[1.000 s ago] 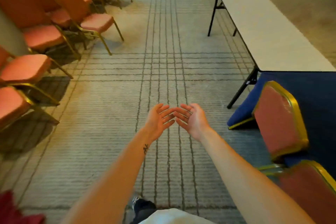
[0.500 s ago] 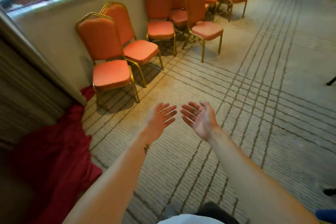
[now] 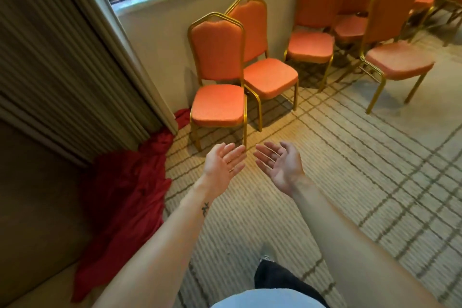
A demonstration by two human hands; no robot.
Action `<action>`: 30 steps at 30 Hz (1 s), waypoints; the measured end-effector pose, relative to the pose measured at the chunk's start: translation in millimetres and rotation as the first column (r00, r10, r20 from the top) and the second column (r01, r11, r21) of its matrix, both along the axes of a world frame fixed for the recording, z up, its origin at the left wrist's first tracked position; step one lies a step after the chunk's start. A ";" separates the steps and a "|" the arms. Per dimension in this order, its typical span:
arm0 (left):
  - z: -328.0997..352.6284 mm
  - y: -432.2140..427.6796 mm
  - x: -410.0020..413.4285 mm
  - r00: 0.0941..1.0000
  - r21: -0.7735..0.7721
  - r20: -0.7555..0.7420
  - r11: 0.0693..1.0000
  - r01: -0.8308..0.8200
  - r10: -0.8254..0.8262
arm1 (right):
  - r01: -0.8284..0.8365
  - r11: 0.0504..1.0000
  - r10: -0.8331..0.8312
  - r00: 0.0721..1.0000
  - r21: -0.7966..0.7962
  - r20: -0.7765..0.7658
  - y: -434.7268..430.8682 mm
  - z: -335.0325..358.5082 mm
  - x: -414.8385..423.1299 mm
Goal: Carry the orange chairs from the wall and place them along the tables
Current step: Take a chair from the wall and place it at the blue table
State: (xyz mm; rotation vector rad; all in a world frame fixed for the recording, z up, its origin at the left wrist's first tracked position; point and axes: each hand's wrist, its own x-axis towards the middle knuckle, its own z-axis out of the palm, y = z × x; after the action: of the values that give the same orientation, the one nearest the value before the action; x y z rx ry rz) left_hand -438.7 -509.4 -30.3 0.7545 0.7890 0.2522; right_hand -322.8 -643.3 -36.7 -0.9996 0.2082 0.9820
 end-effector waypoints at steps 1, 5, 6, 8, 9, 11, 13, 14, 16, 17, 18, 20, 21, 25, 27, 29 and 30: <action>3.1 13.0 14.0 1.000 -0.004 0.004 1.000 -0.024 0.024 | -0.017 1.000 0.017 1.000 0.001 0.003 15.9 2.8 16.3; 11.4 59.4 59.9 0.991 -0.041 0.009 0.991 -0.131 0.132 | -0.092 0.996 0.092 0.996 -0.012 0.019 74.9 14.8 75.2; 11.3 70.1 67.1 0.989 -0.055 0.001 0.987 -0.150 0.150 | -0.110 0.994 0.110 0.994 -0.017 0.017 87.5 16.0 84.6; 11.0 95.0 84.3 0.983 -0.061 -0.019 0.981 -0.186 0.185 | -0.145 0.989 0.146 0.989 -0.023 0.019 114.0 18.0 103.4; 10.4 110.7 95.5 0.979 -0.058 -0.018 0.977 -0.203 0.202 | -0.156 0.987 0.157 0.987 -0.024 0.021 129.7 18.9 114.2; 10.5 141.0 116.9 0.973 -0.065 -0.012 0.971 -0.229 0.229 | -0.161 0.986 0.161 0.987 -0.035 0.014 159.9 18.8 135.2; 9.9 172.2 136.0 0.973 -0.063 -0.020 0.971 -0.230 0.229 | -0.169 0.985 0.169 0.986 -0.041 0.010 195.9 17.9 154.1; 6.4 188.0 142.8 0.973 -0.060 -0.025 0.971 -0.230 0.229 | -0.175 0.983 0.176 0.984 -0.050 0.012 213.7 14.8 161.9; -0.9 225.4 153.8 0.971 -0.057 -0.021 0.969 -0.239 0.239 | -0.195 0.979 0.197 0.980 -0.056 0.023 253.0 8.9 176.0; -4.4 246.9 160.0 0.971 -0.054 -0.014 0.969 -0.240 0.239 | -0.205 0.977 0.207 0.978 -0.060 0.033 274.4 6.9 182.4; -8.7 270.6 167.2 0.971 -0.042 -0.013 0.971 -0.237 0.237 | -0.209 0.975 0.212 0.976 -0.071 0.044 297.7 4.7 188.7; -14.6 311.6 179.8 0.972 -0.043 -0.012 0.971 -0.235 0.234 | -0.202 0.975 0.208 0.976 -0.089 0.058 337.3 1.1 199.9; -15.9 331.8 186.1 0.975 -0.053 -0.015 0.974 -0.222 0.221 | -0.200 0.975 0.206 0.977 -0.095 0.061 357.1 1.4 205.7; -9.4 424.7 226.3 0.991 -0.034 -0.009 0.990 -0.137 0.136 | -0.180 0.977 0.193 0.973 -0.112 0.126 439.7 15.8 249.9; 2.2 465.7 249.7 0.993 -0.001 0.005 0.993 -0.116 0.116 | -0.149 0.982 0.167 0.971 -0.115 0.170 476.8 25.6 272.4; 10.5 499.8 264.3 0.993 -0.031 0.020 0.993 -0.116 0.117 | -0.135 0.983 0.156 0.973 -0.124 0.171 509.2 28.7 283.7; 11.6 508.0 267.3 0.994 -0.042 0.029 0.993 -0.108 0.110 | -0.140 0.981 0.162 0.972 -0.134 0.170 517.9 26.5 286.1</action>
State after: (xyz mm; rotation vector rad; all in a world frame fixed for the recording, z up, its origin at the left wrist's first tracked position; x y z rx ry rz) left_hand -171.4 -1.4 -18.7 0.6690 0.8045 0.3445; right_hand -36.6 -125.5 -10.2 -1.2233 0.0411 1.0191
